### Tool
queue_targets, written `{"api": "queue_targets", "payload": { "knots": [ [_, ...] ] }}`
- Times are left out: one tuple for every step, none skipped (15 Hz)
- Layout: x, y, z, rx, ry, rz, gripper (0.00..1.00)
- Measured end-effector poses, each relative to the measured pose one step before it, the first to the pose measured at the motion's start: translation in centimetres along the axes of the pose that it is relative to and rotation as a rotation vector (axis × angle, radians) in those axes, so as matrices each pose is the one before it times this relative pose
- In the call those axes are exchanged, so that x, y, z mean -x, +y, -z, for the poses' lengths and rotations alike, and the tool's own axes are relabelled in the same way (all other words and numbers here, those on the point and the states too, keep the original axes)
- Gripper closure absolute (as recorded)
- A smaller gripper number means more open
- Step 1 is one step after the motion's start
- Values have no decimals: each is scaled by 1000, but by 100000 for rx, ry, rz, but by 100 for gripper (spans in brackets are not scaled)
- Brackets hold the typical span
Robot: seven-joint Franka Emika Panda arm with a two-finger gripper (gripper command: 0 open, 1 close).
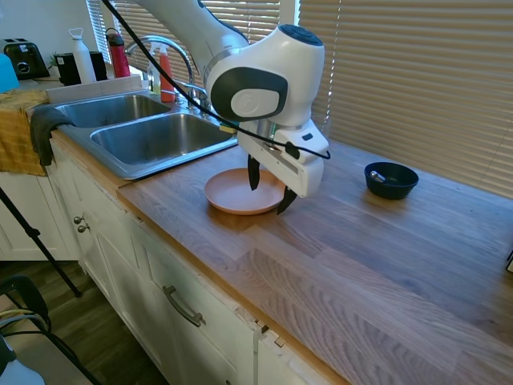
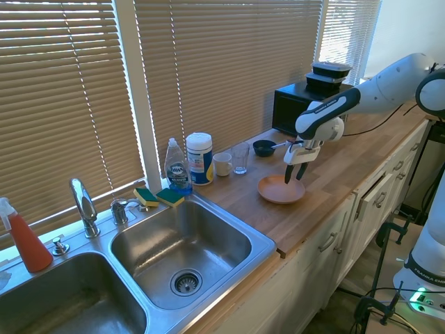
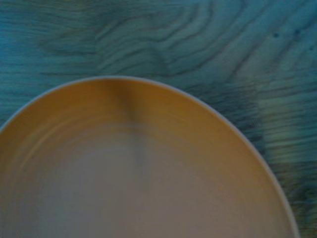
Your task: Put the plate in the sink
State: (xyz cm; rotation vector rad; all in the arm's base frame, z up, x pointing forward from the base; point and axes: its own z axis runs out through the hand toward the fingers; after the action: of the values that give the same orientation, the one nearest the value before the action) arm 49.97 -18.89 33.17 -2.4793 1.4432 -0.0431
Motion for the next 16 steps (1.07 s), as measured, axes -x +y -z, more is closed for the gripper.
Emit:
{"api": "queue_targets", "payload": {
  "knots": [
    [144,-444,103,-115,-258,730,100],
    [69,-309,80,39,-481,429,100],
    [24,-158,46,-5,-158,221,100],
    [0,-33,-47,65,-59,50,100],
    [0,3,-13,28,-43,-4,100],
    [27,6,-25,110,-261,8,100],
    [70,26,-60,267,-644,2,100],
    [59,25,-58,250,-596,-5,100],
    [7,23,-81,145,-273,-67,100],
    [-11,40,-162,177,-336,-165,100],
    [-33,54,-253,307,-457,-86,100],
    [-63,56,-311,404,-425,-150,100],
    [-78,39,-303,350,-379,-148,100],
    [-61,31,-242,135,-353,-58,100],
    [-34,4,-105,-113,-206,52,100],
    [-13,-8,3,-165,-48,43,100]
  ]
}}
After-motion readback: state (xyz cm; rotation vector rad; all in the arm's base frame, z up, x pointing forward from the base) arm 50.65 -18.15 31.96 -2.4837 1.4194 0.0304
